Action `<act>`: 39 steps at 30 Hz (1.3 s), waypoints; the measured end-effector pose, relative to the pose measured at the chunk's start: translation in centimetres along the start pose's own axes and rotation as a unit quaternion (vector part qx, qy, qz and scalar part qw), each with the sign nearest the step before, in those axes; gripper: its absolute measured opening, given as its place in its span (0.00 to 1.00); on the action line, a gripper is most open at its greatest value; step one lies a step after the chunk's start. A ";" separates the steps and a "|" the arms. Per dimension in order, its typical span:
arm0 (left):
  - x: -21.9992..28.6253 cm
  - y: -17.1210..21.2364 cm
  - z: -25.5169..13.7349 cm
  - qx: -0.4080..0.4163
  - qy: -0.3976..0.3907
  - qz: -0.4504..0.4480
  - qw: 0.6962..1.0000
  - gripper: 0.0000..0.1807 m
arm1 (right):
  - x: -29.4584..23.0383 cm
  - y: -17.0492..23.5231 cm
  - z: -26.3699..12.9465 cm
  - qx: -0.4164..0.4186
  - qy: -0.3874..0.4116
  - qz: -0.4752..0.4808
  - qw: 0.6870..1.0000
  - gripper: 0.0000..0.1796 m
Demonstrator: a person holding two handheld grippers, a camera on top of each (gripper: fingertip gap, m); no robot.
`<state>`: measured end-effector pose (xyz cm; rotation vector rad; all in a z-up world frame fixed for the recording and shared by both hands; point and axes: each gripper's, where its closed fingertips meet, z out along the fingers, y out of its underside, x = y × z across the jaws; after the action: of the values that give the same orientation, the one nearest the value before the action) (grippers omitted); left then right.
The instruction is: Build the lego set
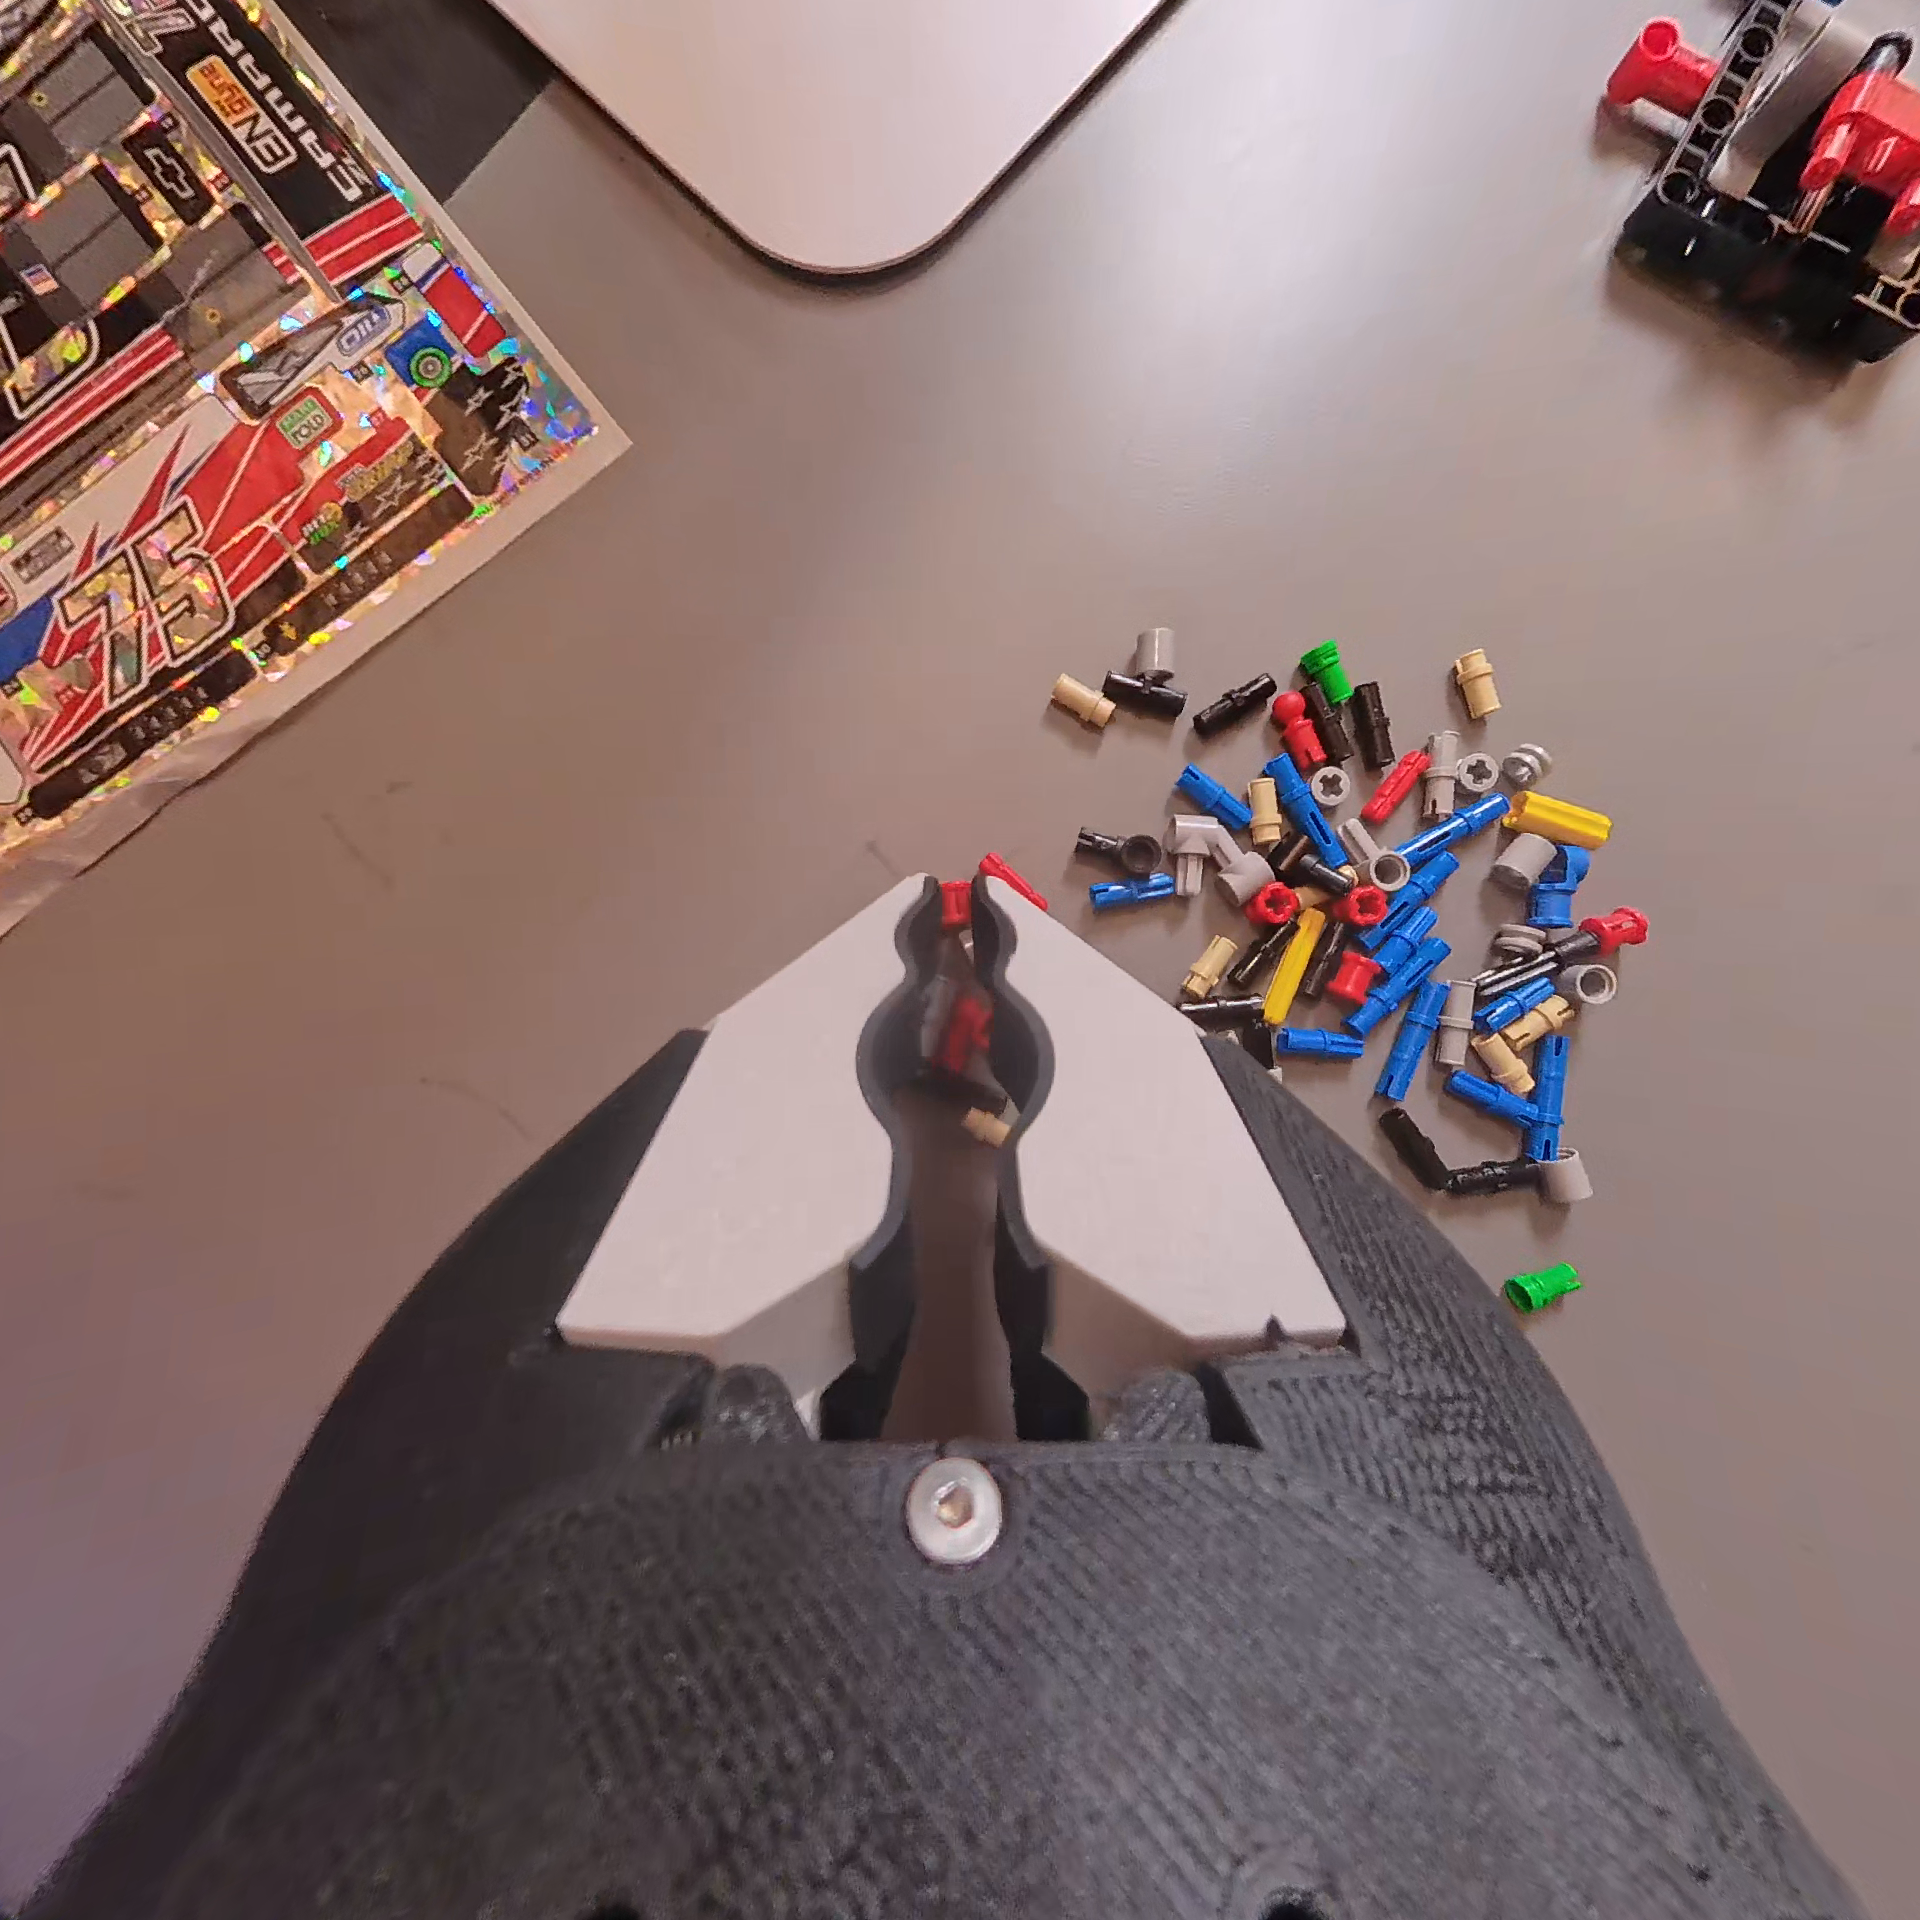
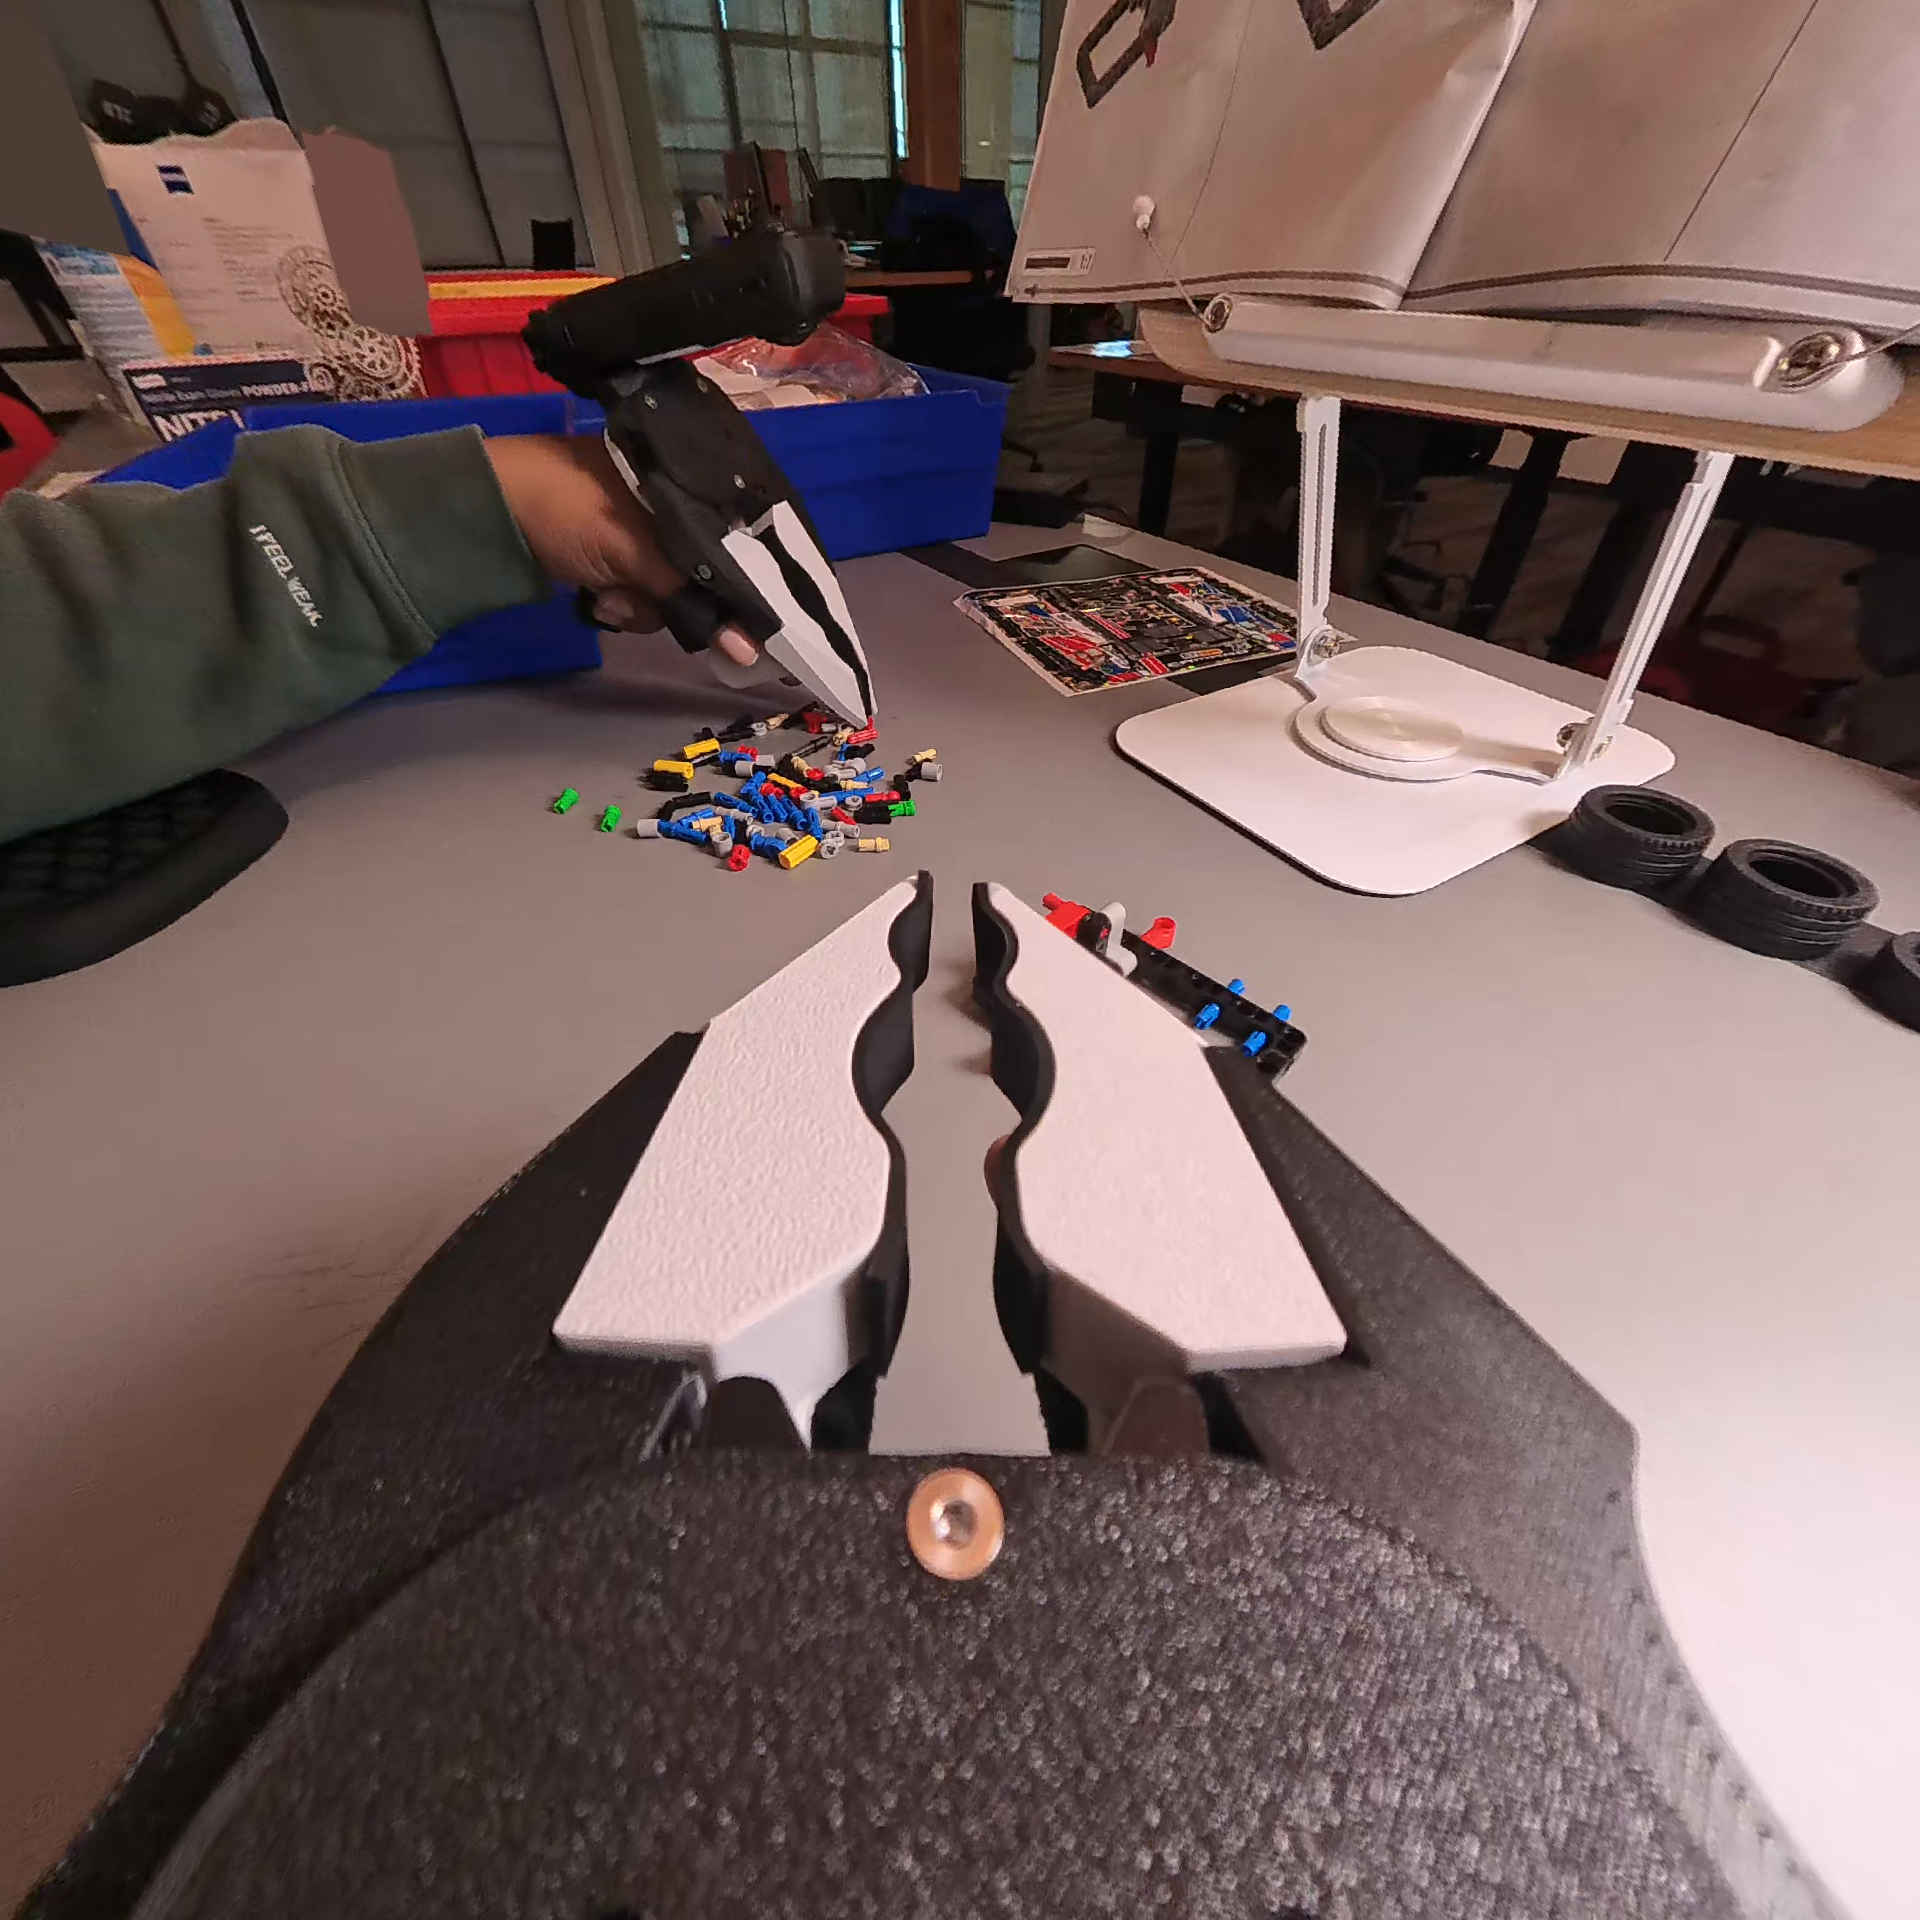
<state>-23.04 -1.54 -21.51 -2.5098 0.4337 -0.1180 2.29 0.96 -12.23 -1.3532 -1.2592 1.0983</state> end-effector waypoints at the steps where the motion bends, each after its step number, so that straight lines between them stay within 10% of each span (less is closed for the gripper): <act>1: 0.0 0.0 0.0 0.000 0.000 0.000 1.000 0.02 | 0.0 0.0 0.0 -0.001 0.000 -0.001 1.000 0.03; 12: -0.3 -3.0 -3.0 0.088 -0.021 -0.004 0.996 0.02 | 0.2 -0.3 -0.2 0.001 0.012 -0.017 1.000 0.03; 16: 8.6 -8.7 -5.2 0.187 0.108 0.034 0.976 0.02 | 1.6 -0.9 -0.6 0.009 0.041 -0.029 0.999 0.03; 23: 24.3 -8.3 3.3 0.058 0.211 0.209 0.953 0.02 | 5.3 -1.3 -2.3 0.013 0.123 -0.025 0.992 0.05; 39: 25.2 -8.5 1.2 0.097 0.244 0.177 0.948 0.17 | 7.5 0.0 -3.3 -0.029 0.158 -0.009 0.987 0.28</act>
<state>3.34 -2.65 -17.96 -2.1512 1.0124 -0.6150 6.02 8.24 -11.82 -1.4902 -1.0717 0.8013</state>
